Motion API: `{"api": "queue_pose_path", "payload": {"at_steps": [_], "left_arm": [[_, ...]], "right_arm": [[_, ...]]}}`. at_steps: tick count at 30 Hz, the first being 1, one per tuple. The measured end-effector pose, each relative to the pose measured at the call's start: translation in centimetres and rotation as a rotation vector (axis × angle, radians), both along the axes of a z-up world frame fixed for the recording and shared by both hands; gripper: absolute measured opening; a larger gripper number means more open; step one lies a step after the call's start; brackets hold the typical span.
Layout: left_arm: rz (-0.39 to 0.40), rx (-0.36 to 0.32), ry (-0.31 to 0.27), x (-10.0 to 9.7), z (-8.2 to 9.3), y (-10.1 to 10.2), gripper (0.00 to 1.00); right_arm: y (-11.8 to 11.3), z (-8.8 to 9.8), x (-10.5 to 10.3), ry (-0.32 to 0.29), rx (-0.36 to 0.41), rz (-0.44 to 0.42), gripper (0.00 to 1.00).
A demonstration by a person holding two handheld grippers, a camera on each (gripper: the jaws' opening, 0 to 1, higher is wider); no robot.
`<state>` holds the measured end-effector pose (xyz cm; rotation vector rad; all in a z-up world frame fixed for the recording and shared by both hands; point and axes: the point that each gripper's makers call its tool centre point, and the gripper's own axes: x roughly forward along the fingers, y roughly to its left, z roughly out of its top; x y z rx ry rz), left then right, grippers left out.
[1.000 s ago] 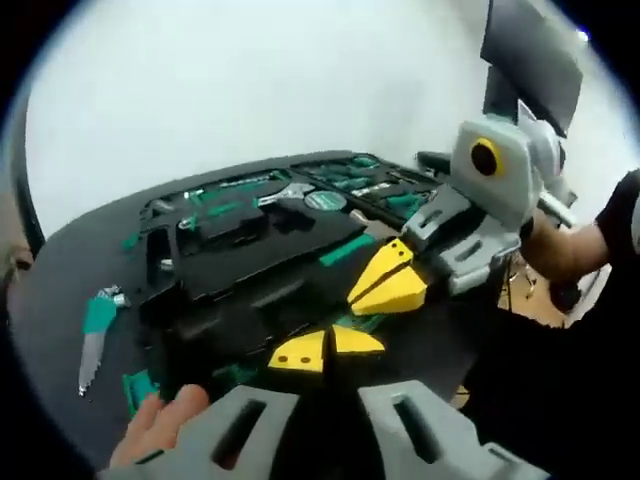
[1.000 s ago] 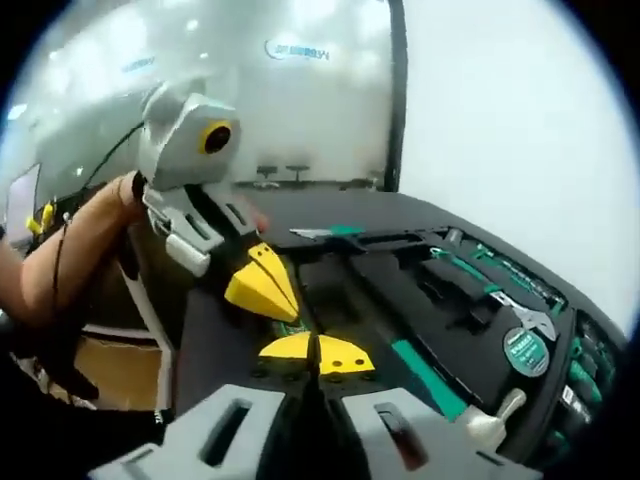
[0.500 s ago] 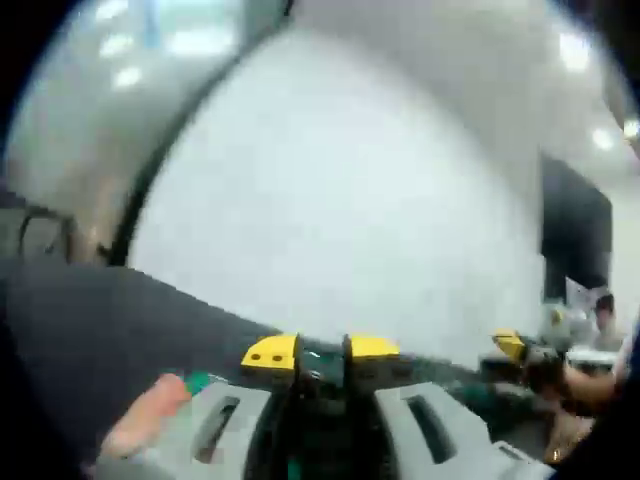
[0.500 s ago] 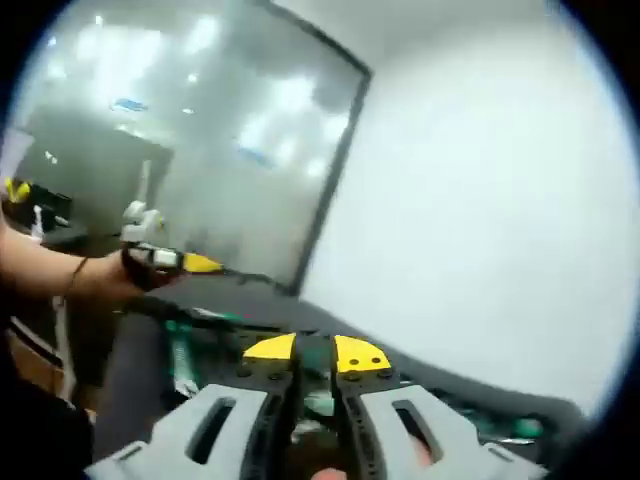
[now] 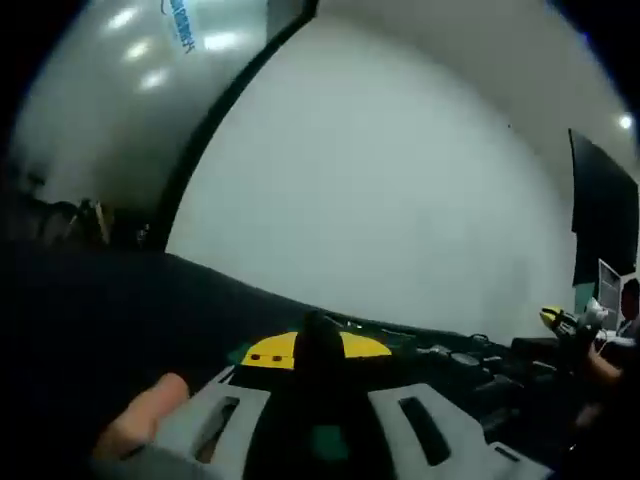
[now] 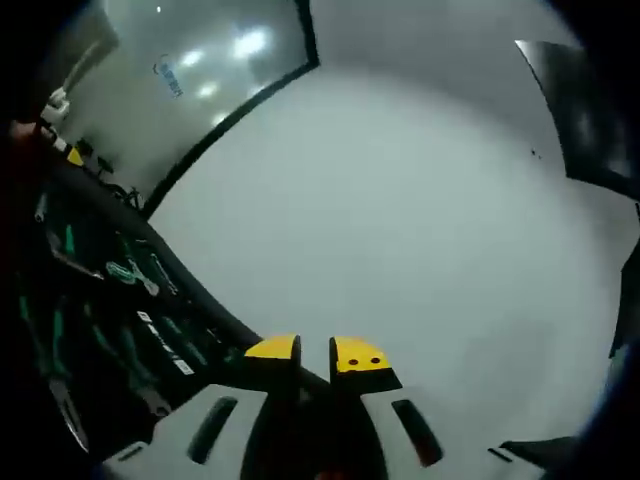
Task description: Pick up the tools and put them into their designated positions in the toolbox.
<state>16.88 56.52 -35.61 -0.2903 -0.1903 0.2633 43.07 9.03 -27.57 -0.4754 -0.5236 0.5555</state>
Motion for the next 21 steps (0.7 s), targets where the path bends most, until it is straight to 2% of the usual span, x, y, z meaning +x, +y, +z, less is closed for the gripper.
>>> {"api": "queue_pose_path", "payload": {"at_steps": [1,2,3,4,6,7,8,9,11,12,16,21], "left_arm": [[-0.004,-0.007,-0.001,-0.1,-0.1,0.6,0.15],[-0.008,-0.010,-0.008,-0.2,0.0,0.6,0.15],[-0.013,-0.019,-0.022,-0.4,0.2,1.7,0.15],[-0.013,-0.021,-0.031,-0.4,0.3,1.8,0.15],[-0.006,-0.020,-0.037,-0.7,0.3,1.3,0.15],[-0.005,-0.020,-0.034,-0.6,0.2,1.0,0.15],[-0.006,-0.019,-0.033,-0.6,0.2,0.8,0.15],[-0.008,-0.018,-0.034,-0.6,0.3,0.6,0.15],[-0.010,-0.024,-0.036,-0.6,0.3,0.3,0.15],[-0.008,-0.032,-0.038,-0.6,0.2,1.3,0.15],[-0.005,-0.044,-0.051,-0.9,0.4,1.2,0.15],[-0.013,-0.058,-0.057,-0.7,0.3,2.3,0.15]], "right_arm": [[-0.7,-0.1,0.1,0.004,0.017,0.002,0.10],[-1.6,-0.9,0.6,0.056,0.055,0.021,0.10],[-2.3,-2.2,1.6,0.119,0.094,0.038,0.10],[-2.5,-2.7,2.2,0.132,0.100,0.042,0.10],[-3.7,-4.7,3.8,0.254,0.103,-0.012,0.10],[-3.8,-4.3,4.1,0.284,0.183,0.017,0.10],[-4.1,-4.3,4.2,0.299,0.220,0.017,0.10],[-4.3,-4.9,4.5,0.332,0.192,-0.009,0.10],[-4.7,-5.2,5.0,0.334,0.191,-0.022,0.10],[-4.9,-5.4,5.1,0.357,0.209,-0.025,0.10],[-4.9,-6.0,5.0,0.393,0.212,-0.018,0.10],[-4.8,-6.2,5.2,0.389,0.195,-0.025,0.10]]}}
